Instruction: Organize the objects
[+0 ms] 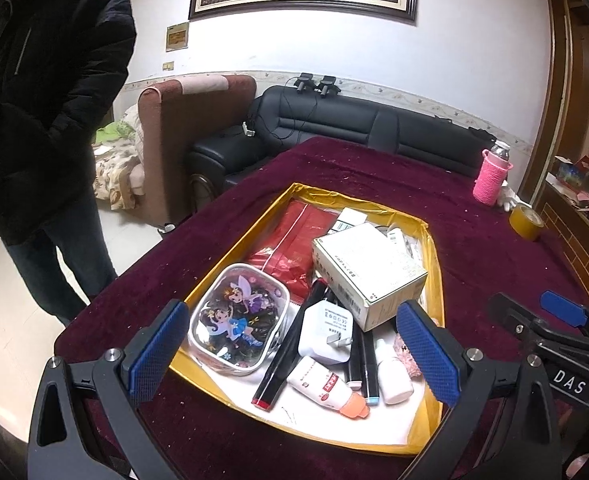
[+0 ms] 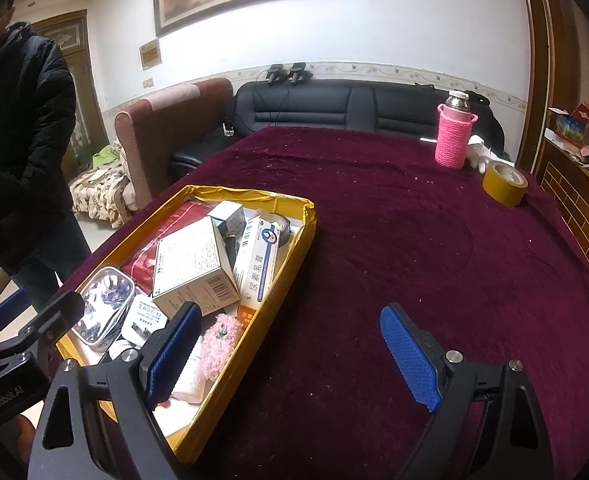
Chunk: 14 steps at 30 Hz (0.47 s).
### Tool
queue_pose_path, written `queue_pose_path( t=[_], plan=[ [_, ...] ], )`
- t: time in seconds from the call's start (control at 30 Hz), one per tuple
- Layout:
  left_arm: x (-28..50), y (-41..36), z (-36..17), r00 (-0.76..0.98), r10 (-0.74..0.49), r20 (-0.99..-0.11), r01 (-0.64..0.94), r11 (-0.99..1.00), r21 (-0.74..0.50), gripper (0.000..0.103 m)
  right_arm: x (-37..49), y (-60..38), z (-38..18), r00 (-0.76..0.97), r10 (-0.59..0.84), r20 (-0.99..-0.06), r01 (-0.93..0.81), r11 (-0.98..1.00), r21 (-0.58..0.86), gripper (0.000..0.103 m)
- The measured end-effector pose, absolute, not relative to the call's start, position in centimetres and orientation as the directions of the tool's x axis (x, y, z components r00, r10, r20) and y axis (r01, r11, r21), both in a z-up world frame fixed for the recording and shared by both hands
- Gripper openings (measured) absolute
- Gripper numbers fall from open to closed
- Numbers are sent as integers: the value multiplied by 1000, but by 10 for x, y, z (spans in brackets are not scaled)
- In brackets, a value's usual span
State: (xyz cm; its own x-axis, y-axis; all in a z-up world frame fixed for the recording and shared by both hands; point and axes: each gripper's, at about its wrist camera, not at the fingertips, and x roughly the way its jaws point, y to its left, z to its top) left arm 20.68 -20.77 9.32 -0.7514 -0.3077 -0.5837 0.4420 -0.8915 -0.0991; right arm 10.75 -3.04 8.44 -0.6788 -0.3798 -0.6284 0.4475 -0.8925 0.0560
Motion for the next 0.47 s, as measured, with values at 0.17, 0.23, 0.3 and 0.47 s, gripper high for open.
queue_pose_path(
  t=[0.17, 0.23, 0.3, 0.47],
  plan=[
    [215, -211, 92, -768, -292, -570, 445, -884, -145, 103, 108, -30, 84, -679, -382, -627, 446, -893, 62, 94],
    [216, -211, 92, -761, -307, -571, 455, -880, -134, 103, 109, -29, 86, -679, -383, -627, 444, -894, 66, 94],
    [216, -210, 92, -758, -319, -569, 460, -880, -118, 103, 110, -28, 86, -678, -385, -626, 444, -893, 67, 94],
    [215, -206, 94, -743, -349, -570, 481, -872, -92, 103, 112, -26, 90, -683, -388, -618, 447, -892, 66, 94]
  ],
)
